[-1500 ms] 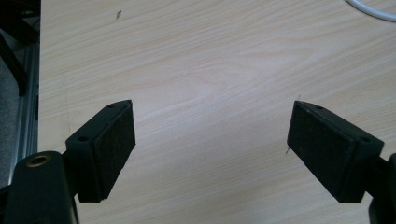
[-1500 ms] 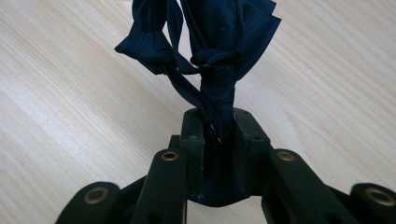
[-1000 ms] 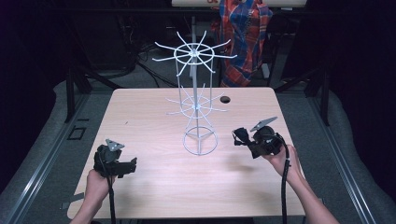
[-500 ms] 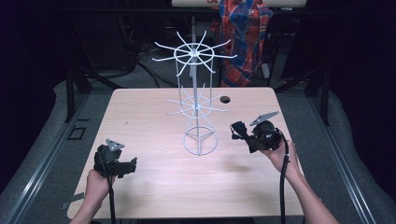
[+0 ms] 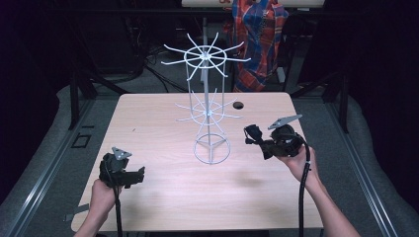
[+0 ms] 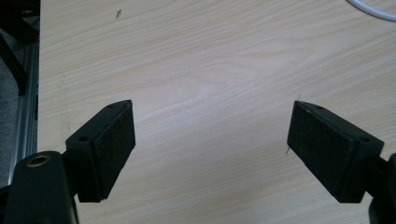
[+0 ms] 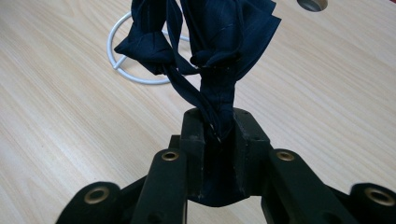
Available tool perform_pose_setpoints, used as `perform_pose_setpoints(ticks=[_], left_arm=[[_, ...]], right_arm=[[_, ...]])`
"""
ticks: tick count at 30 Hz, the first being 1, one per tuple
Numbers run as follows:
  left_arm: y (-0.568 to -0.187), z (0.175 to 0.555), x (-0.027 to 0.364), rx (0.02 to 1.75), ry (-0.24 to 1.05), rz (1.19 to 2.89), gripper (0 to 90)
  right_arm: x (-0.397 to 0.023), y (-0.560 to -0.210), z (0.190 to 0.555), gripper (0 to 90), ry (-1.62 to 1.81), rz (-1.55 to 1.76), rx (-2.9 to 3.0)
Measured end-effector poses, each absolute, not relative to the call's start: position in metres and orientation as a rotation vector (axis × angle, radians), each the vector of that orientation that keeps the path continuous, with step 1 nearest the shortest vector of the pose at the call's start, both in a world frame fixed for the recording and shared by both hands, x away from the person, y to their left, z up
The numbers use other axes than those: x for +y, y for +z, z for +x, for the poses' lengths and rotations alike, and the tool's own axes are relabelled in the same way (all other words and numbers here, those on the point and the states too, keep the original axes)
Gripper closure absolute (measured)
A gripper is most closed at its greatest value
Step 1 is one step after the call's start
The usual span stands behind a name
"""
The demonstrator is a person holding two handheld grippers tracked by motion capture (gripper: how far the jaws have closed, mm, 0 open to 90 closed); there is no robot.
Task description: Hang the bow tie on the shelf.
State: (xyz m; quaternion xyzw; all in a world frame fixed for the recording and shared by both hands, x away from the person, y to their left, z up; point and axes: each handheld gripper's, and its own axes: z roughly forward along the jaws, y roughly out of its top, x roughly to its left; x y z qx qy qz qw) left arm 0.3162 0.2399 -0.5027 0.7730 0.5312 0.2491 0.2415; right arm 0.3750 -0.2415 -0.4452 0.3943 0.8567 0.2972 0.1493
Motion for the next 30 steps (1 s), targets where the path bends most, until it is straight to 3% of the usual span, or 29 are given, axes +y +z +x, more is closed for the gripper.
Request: perform_pose_setpoints(ticks=[30], left_arm=[[-0.503, 0.316, 0.240, 1.453, 0.677, 2.118, 15.5]], right_arm=[[-0.245, -0.420, 0.369, 76.1, 0.963, 1.117, 2.402]])
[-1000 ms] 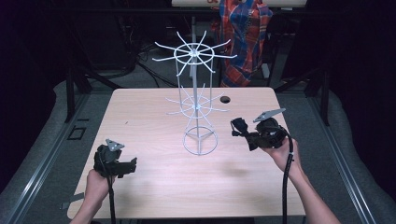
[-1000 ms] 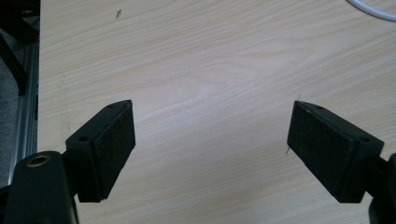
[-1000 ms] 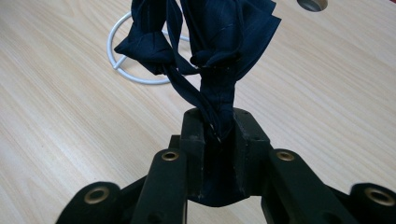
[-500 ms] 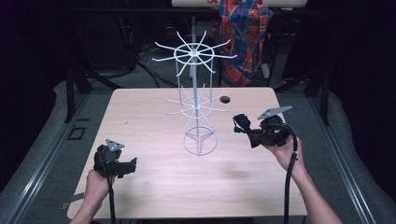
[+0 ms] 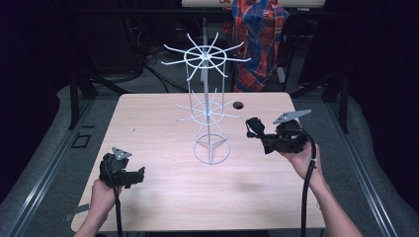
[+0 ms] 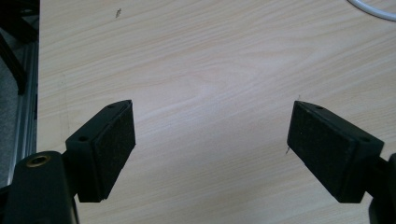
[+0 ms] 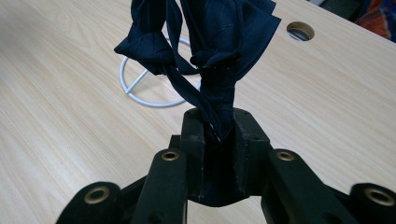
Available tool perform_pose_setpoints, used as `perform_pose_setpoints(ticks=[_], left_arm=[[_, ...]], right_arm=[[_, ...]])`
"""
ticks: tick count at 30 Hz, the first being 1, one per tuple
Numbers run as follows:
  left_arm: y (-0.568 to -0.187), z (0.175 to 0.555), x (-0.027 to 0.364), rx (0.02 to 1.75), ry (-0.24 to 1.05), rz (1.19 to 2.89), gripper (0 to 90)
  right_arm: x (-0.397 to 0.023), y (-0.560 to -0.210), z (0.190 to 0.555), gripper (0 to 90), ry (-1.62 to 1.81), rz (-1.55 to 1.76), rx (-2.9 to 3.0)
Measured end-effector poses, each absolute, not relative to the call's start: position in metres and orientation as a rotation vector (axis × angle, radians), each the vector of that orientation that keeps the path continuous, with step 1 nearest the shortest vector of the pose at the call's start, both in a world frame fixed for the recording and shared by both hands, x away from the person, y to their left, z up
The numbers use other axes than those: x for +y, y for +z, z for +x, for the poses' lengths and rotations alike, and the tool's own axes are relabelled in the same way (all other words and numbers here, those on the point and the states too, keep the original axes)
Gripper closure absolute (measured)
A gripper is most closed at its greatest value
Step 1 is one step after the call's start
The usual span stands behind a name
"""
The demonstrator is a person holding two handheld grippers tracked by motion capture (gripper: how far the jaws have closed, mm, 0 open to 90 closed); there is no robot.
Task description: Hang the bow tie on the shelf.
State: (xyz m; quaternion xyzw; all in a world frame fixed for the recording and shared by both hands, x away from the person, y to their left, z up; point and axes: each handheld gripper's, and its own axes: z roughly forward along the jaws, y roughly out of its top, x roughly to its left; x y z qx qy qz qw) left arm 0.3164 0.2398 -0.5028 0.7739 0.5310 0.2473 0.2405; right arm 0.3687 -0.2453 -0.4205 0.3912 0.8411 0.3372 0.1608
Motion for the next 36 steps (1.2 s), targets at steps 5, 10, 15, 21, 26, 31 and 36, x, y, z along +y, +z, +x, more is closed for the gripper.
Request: perform_pose_setpoints(ticks=[5, 10, 15, 21, 26, 31, 36], left_arm=[[-0.503, 0.317, 0.240, 1.454, 0.676, 2.117, 15.5], [-0.503, 0.316, 0.240, 1.455, 0.676, 2.116, 15.5], [-0.503, 0.317, 0.240, 1.453, 0.675, 2.116, 15.5], [-0.503, 0.316, 0.240, 1.454, 0.674, 2.113, 15.5], [-0.503, 0.316, 0.240, 1.455, 0.674, 2.112, 15.5], [-0.503, 0.316, 0.240, 1.455, 0.674, 2.111, 15.5], [-0.503, 0.316, 0.240, 1.456, 0.673, 2.110, 15.5]], right_arm=[[-0.243, -0.417, 0.370, 76.1, 0.978, 1.112, 2.398], [-0.240, -0.415, 0.373, 76.1, 1.004, 1.105, 2.387], [-0.238, -0.416, 0.376, 76.1, 1.011, 1.115, 2.388], [-0.237, -0.414, 0.381, 76.1, 1.019, 1.120, 2.393], [-0.234, -0.416, 0.384, 76.1, 1.016, 1.118, 2.408], [-0.232, -0.419, 0.388, 76.1, 1.020, 1.132, 2.417], [-0.229, -0.422, 0.391, 76.1, 1.025, 1.145, 2.425]])
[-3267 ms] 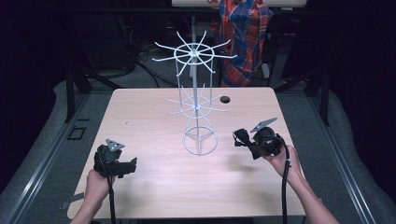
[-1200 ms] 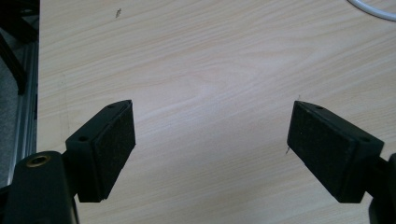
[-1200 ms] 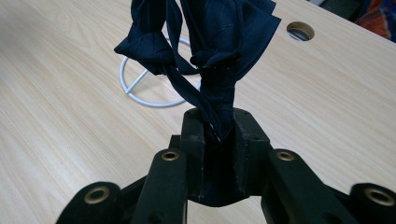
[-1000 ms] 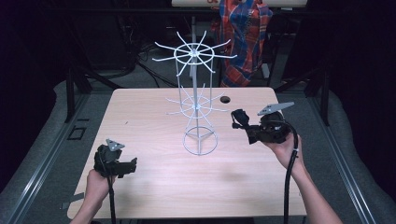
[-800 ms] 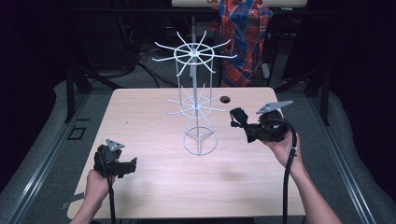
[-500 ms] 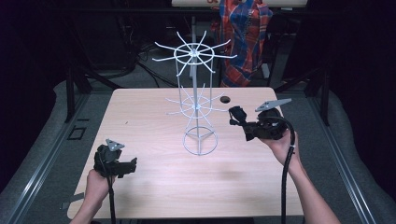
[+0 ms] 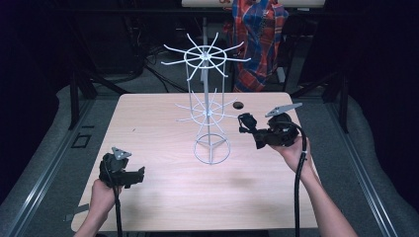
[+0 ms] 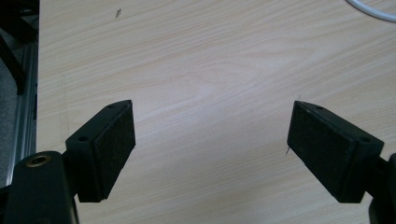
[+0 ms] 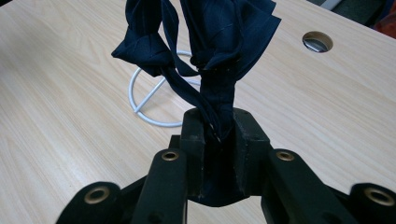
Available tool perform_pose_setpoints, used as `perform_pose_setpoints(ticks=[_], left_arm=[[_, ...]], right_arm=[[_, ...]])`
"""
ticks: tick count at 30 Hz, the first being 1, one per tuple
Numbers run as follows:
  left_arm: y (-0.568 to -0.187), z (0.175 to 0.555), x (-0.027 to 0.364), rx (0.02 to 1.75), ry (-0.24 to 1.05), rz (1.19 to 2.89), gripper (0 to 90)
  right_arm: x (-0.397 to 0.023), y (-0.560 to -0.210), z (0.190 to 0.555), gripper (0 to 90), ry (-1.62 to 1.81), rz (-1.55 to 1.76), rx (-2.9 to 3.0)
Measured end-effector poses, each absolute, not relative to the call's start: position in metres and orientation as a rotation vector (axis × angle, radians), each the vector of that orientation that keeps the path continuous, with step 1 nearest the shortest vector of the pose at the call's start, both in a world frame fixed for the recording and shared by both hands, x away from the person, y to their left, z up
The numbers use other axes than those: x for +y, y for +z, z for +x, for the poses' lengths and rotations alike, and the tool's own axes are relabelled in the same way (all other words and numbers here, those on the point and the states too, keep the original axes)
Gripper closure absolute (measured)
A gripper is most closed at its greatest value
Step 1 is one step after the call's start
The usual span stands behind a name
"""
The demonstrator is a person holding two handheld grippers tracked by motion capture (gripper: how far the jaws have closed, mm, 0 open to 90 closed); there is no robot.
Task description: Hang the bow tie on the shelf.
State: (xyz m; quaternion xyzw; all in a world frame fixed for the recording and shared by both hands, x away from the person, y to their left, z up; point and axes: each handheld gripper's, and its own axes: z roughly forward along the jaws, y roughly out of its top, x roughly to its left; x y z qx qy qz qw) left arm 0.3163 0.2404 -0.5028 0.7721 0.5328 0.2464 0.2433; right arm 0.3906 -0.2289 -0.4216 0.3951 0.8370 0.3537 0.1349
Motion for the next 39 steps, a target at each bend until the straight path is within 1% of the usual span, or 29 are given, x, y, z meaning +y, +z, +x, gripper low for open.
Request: perform_pose_setpoints(ticks=[39], left_arm=[[-0.503, 0.316, 0.241, 1.454, 0.675, 2.108, 15.5]], right_arm=[[-0.199, -0.434, 0.412, 76.1, 1.016, 1.148, 2.486]])
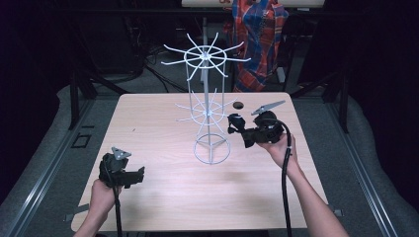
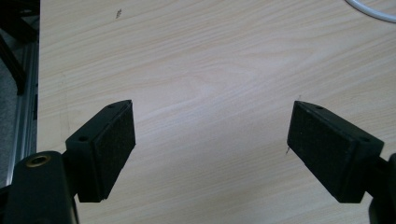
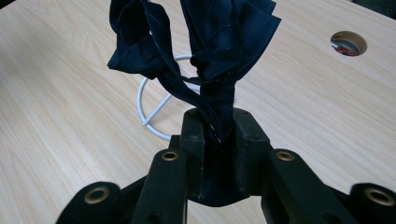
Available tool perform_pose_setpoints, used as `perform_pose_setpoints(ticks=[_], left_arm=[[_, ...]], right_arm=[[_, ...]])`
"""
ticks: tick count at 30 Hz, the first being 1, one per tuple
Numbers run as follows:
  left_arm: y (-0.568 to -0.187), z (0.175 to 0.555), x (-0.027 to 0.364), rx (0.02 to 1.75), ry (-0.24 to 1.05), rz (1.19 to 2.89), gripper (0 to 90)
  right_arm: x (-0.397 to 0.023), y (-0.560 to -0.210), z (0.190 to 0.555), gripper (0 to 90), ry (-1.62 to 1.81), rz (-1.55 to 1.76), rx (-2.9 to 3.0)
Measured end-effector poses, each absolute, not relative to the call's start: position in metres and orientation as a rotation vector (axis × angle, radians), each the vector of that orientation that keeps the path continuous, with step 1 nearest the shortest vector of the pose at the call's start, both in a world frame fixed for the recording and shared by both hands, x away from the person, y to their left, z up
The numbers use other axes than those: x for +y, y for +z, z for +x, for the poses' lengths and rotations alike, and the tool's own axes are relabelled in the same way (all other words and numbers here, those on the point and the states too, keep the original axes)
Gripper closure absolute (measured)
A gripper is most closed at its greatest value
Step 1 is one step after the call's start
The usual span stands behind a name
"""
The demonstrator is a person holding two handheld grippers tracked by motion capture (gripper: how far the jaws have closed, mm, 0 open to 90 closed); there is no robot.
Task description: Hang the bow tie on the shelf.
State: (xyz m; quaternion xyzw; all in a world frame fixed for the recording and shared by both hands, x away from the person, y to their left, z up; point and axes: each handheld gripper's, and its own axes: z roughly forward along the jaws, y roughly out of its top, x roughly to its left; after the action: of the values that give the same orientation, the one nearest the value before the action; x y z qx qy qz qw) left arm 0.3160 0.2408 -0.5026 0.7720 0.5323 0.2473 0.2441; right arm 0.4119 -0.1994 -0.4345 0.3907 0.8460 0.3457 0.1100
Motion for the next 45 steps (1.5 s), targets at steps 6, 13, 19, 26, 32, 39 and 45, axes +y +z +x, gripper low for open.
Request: perform_pose_setpoints(ticks=[6, 13, 19, 26, 32, 39, 45], left_arm=[[-0.503, 0.316, 0.241, 1.453, 0.675, 2.109, 15.5], [-0.502, 0.316, 0.241, 1.453, 0.672, 2.110, 15.5], [-0.502, 0.316, 0.241, 1.452, 0.671, 2.110, 15.5], [-0.503, 0.316, 0.241, 1.453, 0.672, 2.111, 15.5], [-0.503, 0.316, 0.241, 1.453, 0.672, 2.110, 15.5], [-0.503, 0.316, 0.241, 1.453, 0.671, 2.111, 15.6], [-0.503, 0.316, 0.241, 1.453, 0.670, 2.111, 15.5]], right_arm=[[-0.195, -0.437, 0.413, 76.1, 1.011, 1.152, 2.488], [-0.191, -0.438, 0.415, 76.1, 1.011, 1.146, 2.479], [-0.186, -0.439, 0.417, 75.9, 1.007, 1.142, 2.488], [-0.179, -0.443, 0.420, 75.8, 0.996, 1.150, 2.481], [-0.178, -0.444, 0.422, 75.8, 1.011, 1.148, 2.477], [-0.174, -0.451, 0.424, 74.9, 0.988, 1.161, 2.485], [-0.174, -0.452, 0.424, 73.0, 0.995, 1.185, 2.477]])
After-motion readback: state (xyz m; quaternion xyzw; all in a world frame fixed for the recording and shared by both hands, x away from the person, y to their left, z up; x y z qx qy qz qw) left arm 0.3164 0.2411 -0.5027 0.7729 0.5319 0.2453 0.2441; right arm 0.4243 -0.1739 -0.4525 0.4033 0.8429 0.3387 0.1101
